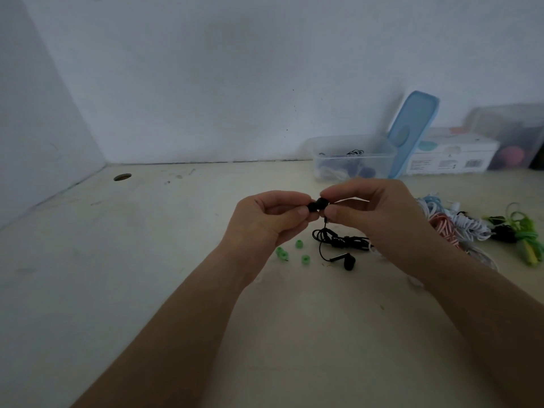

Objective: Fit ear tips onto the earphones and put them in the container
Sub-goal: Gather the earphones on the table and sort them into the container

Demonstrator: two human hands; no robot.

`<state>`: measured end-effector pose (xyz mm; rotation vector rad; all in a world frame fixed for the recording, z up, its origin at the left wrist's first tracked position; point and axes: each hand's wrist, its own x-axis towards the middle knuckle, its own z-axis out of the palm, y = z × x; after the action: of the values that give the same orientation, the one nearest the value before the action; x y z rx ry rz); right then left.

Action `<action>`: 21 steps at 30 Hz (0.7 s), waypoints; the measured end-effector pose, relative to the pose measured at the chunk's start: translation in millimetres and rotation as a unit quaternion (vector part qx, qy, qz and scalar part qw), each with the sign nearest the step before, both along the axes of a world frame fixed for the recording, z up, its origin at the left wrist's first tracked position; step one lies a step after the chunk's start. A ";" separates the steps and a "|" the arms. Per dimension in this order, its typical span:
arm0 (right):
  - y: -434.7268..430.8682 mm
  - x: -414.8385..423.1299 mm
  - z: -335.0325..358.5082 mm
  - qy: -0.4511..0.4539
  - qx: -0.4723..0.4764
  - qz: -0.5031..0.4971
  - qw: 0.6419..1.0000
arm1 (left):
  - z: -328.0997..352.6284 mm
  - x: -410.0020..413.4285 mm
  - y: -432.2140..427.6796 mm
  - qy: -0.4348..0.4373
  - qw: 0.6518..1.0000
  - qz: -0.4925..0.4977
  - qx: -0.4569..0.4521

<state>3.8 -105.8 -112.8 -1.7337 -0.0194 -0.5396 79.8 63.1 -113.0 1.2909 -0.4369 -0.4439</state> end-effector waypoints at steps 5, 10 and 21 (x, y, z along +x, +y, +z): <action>-1.0 -0.3 2.0 -0.004 -0.013 0.006 1.000 | -0.2 -0.2 -0.3 -0.003 1.000 -0.005 0.001; -1.1 -1.1 1.2 0.000 -0.015 0.008 1.000 | -1.4 1.1 0.3 -0.006 1.000 -0.006 0.002; -1.0 0.1 1.0 -0.004 -0.023 0.003 1.000 | -1.8 2.0 -2.7 -0.010 1.000 0.001 0.007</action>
<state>4.0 -106.8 -111.8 -1.7757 -0.0421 -0.5454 81.8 60.4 -114.8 1.3097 -0.4511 -0.4335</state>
